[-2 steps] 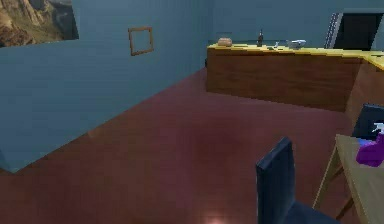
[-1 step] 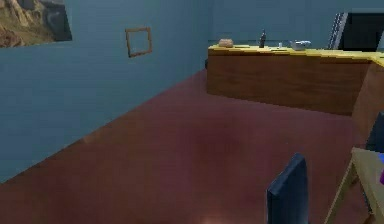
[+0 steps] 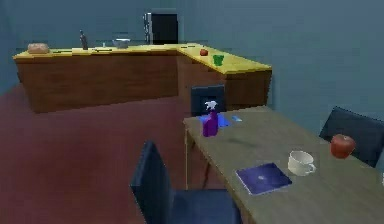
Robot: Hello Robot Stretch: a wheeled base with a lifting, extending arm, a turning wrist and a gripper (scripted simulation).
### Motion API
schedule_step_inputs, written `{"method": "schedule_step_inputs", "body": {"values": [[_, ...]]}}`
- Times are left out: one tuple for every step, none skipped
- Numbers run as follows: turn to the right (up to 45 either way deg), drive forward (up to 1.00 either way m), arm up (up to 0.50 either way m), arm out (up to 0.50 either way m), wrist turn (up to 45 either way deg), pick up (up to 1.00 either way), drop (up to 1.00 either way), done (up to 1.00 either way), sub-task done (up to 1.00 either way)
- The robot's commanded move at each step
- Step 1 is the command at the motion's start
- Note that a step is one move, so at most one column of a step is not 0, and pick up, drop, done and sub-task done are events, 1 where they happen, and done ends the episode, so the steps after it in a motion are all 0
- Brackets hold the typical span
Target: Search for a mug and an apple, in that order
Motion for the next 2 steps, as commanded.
{"method": "schedule_step_inputs", "body": {"values": [[39.0,0.0,0.0,0.0,0.0,0.0,0.0,0.0,0.0],[0.0,0.0,0.0,0.0,0.0,0.0,0.0,1.0,0.0]]}}
